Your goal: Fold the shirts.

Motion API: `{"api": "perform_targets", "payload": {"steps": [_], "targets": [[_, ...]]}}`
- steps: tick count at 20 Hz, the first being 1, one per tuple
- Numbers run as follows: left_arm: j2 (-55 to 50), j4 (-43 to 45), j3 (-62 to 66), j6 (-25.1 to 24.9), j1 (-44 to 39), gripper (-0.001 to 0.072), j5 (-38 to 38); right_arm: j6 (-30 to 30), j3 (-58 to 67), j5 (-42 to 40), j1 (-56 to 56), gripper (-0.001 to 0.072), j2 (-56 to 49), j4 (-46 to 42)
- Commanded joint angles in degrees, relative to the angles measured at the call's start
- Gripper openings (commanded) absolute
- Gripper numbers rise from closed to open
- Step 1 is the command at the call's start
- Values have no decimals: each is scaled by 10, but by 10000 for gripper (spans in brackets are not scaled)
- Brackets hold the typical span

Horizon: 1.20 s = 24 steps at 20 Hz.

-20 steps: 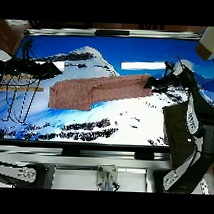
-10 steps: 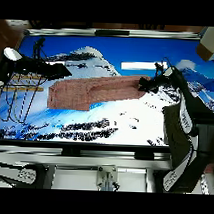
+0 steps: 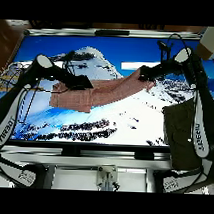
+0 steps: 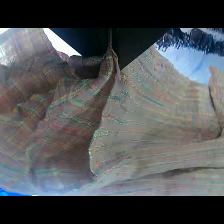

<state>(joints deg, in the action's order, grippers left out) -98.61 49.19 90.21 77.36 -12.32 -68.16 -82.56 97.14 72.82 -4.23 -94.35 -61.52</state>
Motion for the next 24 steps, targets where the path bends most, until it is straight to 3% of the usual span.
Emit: {"api": "perform_targets", "payload": {"steps": [1,4,5,8,9,10,13,17,24], "targets": [[-32,0,-2,25,-60,688,9,-28,0,64,-55,52,73,-64],[-42,0,-6,48,-97,686,46,-62,0,70,-101,52,117,-78],[-45,0,-6,58,-108,630,52,-71,0,70,-116,53,130,-81],[-63,-16,-6,63,-149,289,54,-92,0,69,-154,53,162,-86],[-71,-20,-6,63,-164,105,51,-96,0,69,-165,53,170,-96],[-78,-20,-6,61,-178,29,51,-100,0,69,-177,53,177,-108],[-84,-21,-6,57,-196,28,57,-100,0,69,-199,53,190,-126],[-61,-20,-7,50,-152,28,38,-98,0,34,-224,53,192,-127],[89,24,-6,44,92,28,-5,-104,0,-96,-290,53,129,-140]]}}
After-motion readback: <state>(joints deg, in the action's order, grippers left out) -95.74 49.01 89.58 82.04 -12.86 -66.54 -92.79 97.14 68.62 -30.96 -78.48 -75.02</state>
